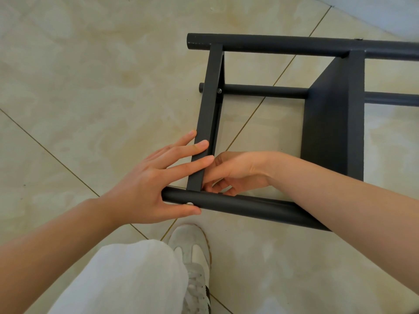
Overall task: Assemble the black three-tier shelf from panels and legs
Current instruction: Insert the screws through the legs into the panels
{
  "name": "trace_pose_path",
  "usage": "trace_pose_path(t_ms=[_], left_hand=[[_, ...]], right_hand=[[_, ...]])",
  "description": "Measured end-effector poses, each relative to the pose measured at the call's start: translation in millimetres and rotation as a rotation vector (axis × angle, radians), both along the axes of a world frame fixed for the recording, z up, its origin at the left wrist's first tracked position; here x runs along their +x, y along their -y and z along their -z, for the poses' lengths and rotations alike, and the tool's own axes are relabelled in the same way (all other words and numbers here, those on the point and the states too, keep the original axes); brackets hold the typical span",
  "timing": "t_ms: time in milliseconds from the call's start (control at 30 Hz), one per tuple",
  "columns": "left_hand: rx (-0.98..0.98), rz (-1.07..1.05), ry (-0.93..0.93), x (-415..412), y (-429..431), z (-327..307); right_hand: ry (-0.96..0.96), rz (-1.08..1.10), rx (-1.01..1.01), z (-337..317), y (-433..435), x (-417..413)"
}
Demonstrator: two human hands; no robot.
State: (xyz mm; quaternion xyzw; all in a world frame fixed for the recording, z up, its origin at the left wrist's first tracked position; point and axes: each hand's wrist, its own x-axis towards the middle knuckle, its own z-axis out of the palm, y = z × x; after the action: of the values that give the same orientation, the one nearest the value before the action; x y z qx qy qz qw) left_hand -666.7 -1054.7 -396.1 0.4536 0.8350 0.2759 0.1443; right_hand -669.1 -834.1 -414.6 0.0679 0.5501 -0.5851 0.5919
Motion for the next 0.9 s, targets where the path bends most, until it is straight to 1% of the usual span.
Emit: trace_pose_path(t_ms=[200,433,633,733,900], left_hand=[[-0.006,-0.001,0.000,-0.5,0.3,0.2],[-0.010,-0.002,0.003,-0.4,-0.3,-1.2],[-0.014,-0.003,0.007,0.0,-0.1,-1.7],[-0.015,-0.005,0.012,-0.3,0.3,-1.7],[-0.004,-0.004,0.004,-0.6,-0.1,-1.3]], right_hand=[[0.030,0.037,-0.059,-0.8,-4.3,0.2],[-0.007,0.004,0.005,-1.6,1.3,0.0],[0.006,0.008,-0.055,-2.8,-6.4,-0.5],[-0.015,-0.003,-0.032,-1.7,-7.4,0.8],[0.005,0.039,0.009,-3.4,0.5,2.2]])
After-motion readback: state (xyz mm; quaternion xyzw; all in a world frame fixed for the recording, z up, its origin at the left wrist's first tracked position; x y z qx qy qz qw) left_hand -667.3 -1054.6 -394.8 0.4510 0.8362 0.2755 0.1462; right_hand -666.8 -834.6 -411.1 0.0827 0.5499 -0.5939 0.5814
